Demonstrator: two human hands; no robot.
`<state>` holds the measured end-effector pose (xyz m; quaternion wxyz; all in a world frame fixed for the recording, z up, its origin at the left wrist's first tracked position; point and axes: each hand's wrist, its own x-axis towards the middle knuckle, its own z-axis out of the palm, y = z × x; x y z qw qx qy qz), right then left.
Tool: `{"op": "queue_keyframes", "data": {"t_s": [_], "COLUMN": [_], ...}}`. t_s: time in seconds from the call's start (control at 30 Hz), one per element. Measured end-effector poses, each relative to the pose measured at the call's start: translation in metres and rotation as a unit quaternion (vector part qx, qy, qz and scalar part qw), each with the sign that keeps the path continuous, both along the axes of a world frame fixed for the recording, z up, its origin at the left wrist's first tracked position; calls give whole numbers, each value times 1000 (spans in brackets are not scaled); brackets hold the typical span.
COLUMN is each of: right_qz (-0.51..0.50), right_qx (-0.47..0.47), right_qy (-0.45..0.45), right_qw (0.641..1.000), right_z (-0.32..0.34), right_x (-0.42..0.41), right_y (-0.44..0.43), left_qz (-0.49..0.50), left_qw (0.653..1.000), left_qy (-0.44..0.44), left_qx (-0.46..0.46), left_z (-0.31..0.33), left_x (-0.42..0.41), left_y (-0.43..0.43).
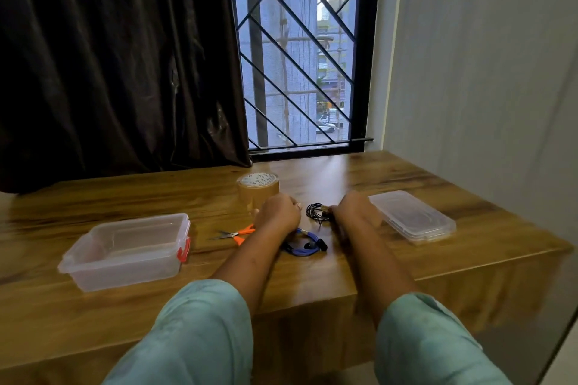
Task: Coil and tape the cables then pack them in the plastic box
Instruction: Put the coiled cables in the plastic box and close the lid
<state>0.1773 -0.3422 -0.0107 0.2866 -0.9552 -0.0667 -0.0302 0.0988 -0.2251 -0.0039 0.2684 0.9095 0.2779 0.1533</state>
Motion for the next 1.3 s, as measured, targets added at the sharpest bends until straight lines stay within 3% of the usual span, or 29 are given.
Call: {"op": "queue_keyframes", "data": {"t_s": [0.2, 0.37, 0.5, 0.6, 0.7, 0.83, 0.97, 1.17, 1.3], "right_qz": [33, 98, 140, 166, 208, 259, 304, 381, 401], "right_qx": [7, 168, 334, 468, 525, 533, 520, 443, 364], "right_qy": [4, -8, 28, 136, 214, 241, 277, 305, 295], "right_qw": [999, 981, 932, 857, 797, 769, 749, 752, 787], "right_z": [-3, -16, -7, 6, 23, 44, 58, 62, 55], "right_x": [3, 8, 7, 1, -8, -29, -59, -117, -153], "right_y": [5, 2, 0, -1, 3, 23, 53, 120, 161], "left_qz": [-22, -50, -89, -116, -92, -73, -38, 35, 112], "left_qw": [999, 996, 983, 969, 941, 902, 903, 930, 927], "left_qy": [11, 9, -48, -110, -168, -226, -261, -271, -280], "left_qx": [-36, -73, -152, -187, -279, -360, -338, -244, -222], "left_z": [-2, -4, 1, 16, 37, 62, 75, 68, 57], "left_x": [12, 20, 23, 14, -2, -41, -93, -171, -210], "left_y": [-2, -7, -2, 6, 16, 34, 65, 119, 148]}}
